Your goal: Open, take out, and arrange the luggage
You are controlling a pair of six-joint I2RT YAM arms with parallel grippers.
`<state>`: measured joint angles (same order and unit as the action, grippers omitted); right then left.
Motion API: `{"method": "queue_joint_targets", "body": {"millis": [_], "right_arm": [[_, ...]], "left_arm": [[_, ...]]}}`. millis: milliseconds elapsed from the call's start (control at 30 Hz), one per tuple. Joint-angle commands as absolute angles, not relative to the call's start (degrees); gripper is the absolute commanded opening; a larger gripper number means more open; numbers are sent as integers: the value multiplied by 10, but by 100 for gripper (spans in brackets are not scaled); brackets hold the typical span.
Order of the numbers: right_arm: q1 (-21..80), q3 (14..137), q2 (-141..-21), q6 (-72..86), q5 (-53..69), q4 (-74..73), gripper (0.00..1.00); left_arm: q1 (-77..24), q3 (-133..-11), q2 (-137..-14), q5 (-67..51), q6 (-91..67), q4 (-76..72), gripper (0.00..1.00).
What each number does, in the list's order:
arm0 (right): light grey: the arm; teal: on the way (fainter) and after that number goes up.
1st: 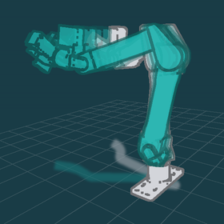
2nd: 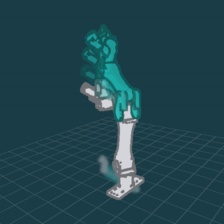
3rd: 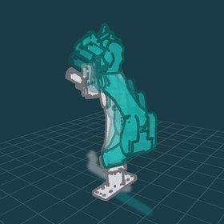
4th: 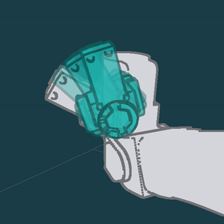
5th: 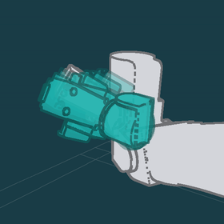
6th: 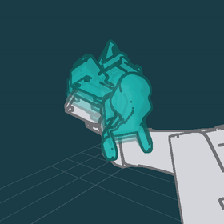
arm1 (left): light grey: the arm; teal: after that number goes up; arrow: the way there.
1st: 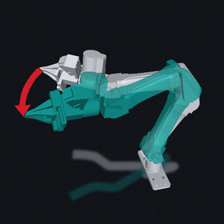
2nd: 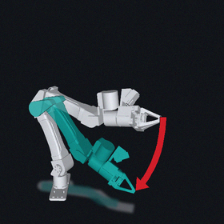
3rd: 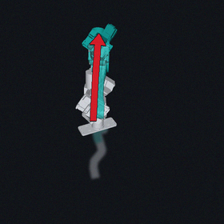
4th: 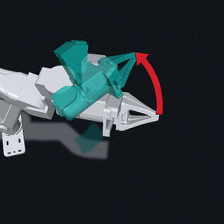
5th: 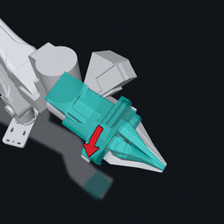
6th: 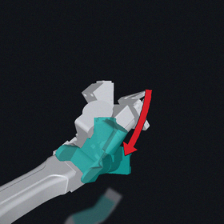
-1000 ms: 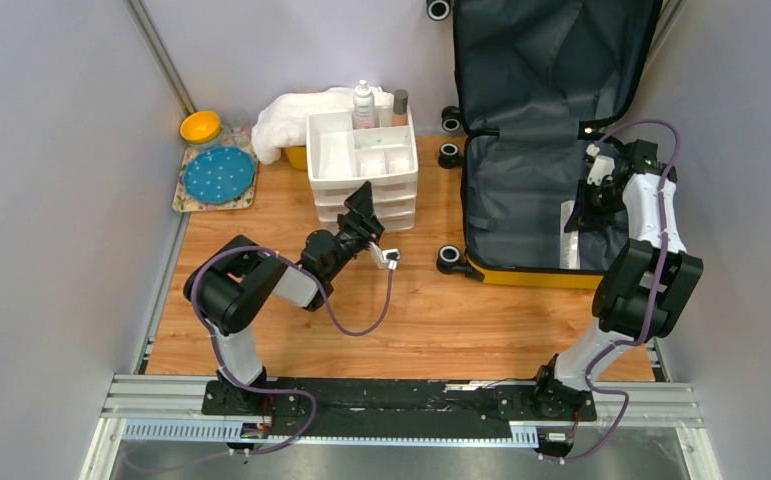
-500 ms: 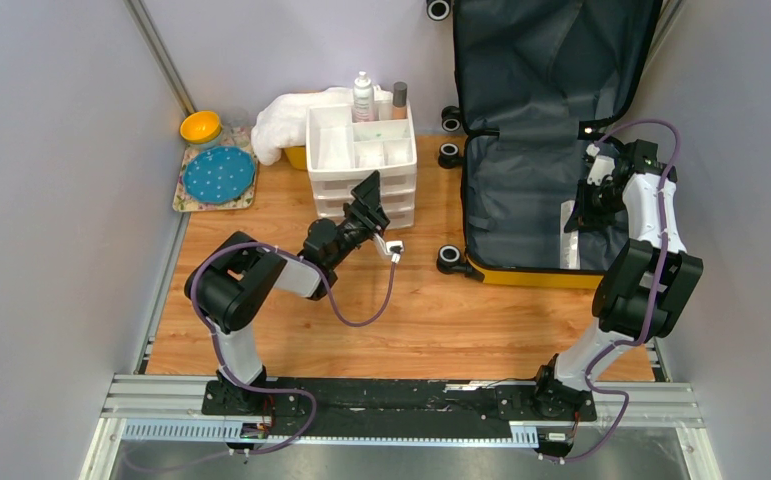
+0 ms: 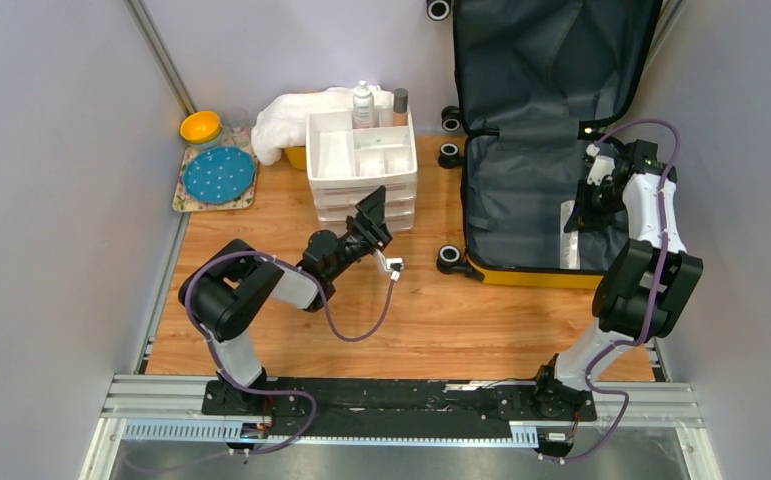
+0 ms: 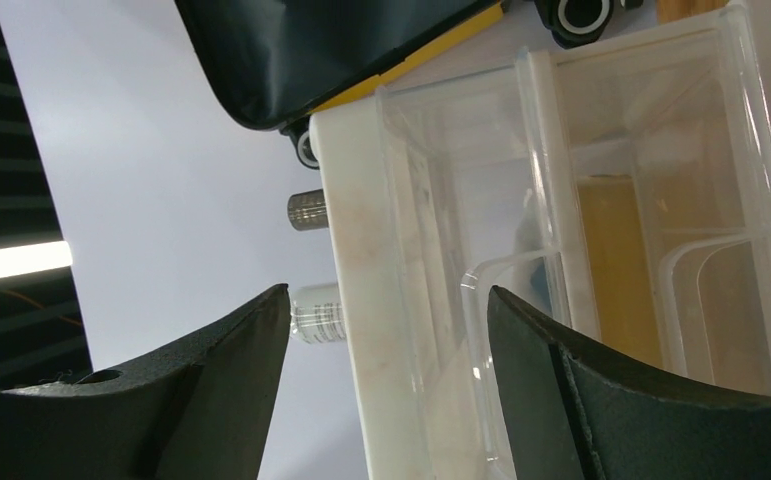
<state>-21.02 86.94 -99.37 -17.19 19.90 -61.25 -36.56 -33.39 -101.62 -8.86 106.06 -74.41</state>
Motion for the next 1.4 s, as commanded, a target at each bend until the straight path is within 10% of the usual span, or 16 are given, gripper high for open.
{"method": "queue_joint_targets", "body": {"millis": [0,400,600,733,1133,1367], "right_arm": [[-207,864,-974,-178,209,-626,0],[-207,865,-966,-176,230,-628,0],[-207,864,-962,-175,230,-630,0],[-206,863,-961,-170,230,-630,0],[-196,858,-964,-142,237,-621,0],[-192,839,-955,-131,237,-607,0]], "left_arm": [[-388,-323,-974,-97,1080,-957,80],[-462,-261,-903,-17,1031,-941,82],[-473,-240,-717,65,848,-611,83],[-426,-404,-588,-140,590,36,80],[-176,-820,-781,-525,407,434,72],[-175,-821,-818,-491,534,489,65]]}}
